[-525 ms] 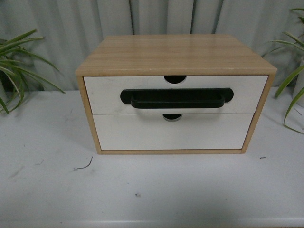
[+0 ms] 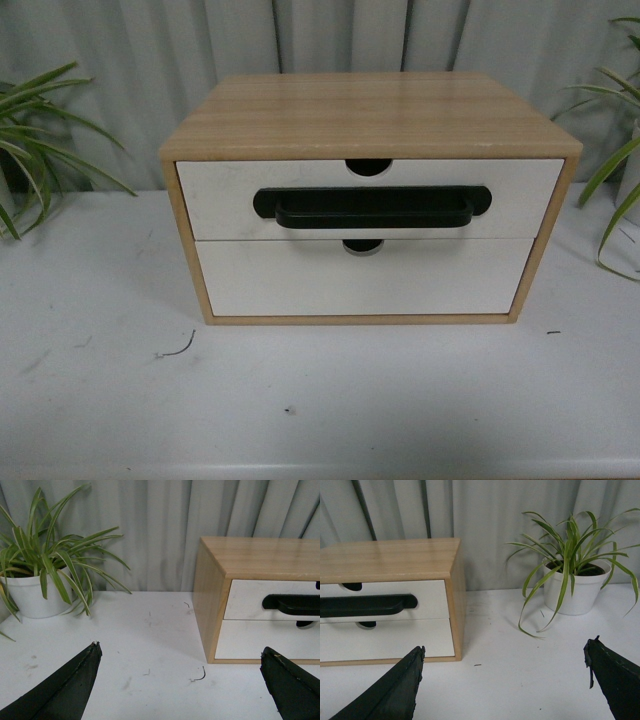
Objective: Pull drawer
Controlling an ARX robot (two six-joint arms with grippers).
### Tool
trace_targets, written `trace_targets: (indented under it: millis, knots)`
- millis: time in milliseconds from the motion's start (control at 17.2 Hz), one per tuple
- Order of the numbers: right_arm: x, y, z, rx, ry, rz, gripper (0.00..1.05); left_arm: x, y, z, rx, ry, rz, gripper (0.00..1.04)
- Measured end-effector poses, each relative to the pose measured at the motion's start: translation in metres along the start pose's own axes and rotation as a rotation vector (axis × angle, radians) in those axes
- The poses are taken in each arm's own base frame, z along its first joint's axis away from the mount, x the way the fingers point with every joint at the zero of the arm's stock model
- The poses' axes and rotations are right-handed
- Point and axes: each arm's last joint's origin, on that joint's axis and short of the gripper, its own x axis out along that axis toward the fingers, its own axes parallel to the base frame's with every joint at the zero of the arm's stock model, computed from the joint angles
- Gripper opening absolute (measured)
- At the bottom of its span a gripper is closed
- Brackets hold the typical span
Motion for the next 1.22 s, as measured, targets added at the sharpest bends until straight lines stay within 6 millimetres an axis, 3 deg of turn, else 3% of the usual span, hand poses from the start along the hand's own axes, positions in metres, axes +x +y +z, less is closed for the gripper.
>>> trace_targets:
  millis: [1108, 1224]
  knots:
    - [0.0000, 0.0000, 0.0000, 0.000, 0.000, 0.000, 0.98, 0.0000, 0.0000, 0.0000, 0.000, 0.000, 0.000, 0.98]
    - [0.0060, -0.0033, 0.0007, 0.062, 0.048, 0.061, 0.98, 0.0019, -0.0042, 0.0015, -0.078, 0.249, 0.160, 0.98]
